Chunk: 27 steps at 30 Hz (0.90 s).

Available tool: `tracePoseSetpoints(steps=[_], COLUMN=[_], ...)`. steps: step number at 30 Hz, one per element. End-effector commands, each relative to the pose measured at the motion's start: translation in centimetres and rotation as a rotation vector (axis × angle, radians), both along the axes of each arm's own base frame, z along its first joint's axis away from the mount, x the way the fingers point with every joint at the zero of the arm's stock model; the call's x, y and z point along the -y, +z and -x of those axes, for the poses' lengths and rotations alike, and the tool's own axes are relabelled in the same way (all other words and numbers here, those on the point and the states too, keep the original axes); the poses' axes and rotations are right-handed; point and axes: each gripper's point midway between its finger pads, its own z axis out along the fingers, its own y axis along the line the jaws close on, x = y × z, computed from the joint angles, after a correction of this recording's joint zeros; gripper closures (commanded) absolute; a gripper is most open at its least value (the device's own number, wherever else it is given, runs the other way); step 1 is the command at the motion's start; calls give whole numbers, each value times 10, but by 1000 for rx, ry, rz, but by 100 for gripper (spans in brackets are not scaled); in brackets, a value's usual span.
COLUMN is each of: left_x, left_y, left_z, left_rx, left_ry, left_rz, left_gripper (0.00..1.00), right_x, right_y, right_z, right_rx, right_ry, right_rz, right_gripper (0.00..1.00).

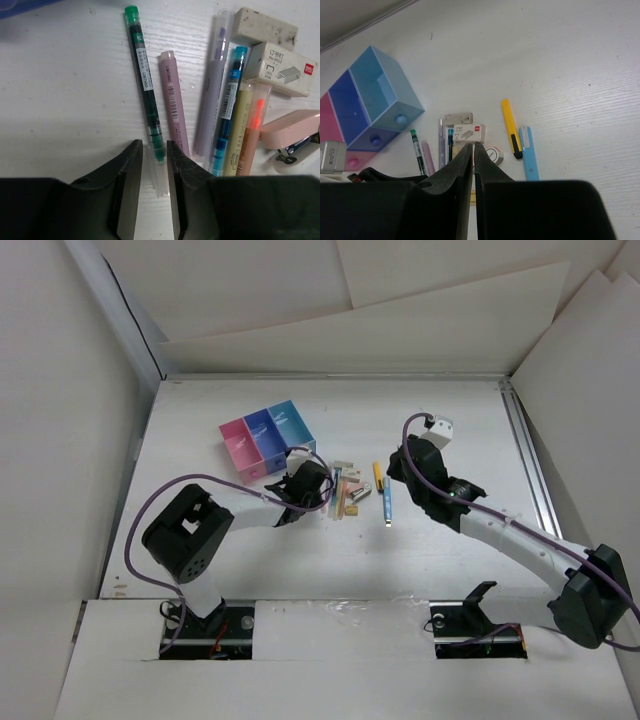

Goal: Sort the stationery into containers
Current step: Pick up the pen from the center of the board.

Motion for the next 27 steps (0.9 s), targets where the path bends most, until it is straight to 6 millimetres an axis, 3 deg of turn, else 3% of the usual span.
tracePoseSetpoints(steps=[1, 6, 14, 17, 22, 23, 26, 27], left_x=[2, -7, -18, -23, -16, -14, -12, -10], left_y=[12, 1, -22, -17, 11, 24, 48, 68], left_z=[-9, -4, 16, 21, 19, 17, 15, 13], left_rx=[32, 8, -61, -52, -1, 24, 62, 101], left_ry=[17, 30, 16, 16, 16, 17, 23, 25], left_rz=[-2, -45, -126, -117, -58, -33, -17, 22], left_gripper=[79, 83, 73, 82, 94, 99, 100, 100], right_x=[-10, -10, -13, -12, -10, -10, -6, -2], right_y=[25, 25, 25, 28, 28, 28, 31, 36], right_z=[-5, -5, -3, -2, -3, -3, -1, 2], right_rx=[54, 54, 53, 61, 63, 63, 73, 87], right_ry=[17, 17, 26, 26, 18, 18, 2, -12], right_rz=[-32, -32, -32, -38, -35, -35, -46, -64], right_gripper=[89, 89, 85, 81, 73, 72, 63, 63])
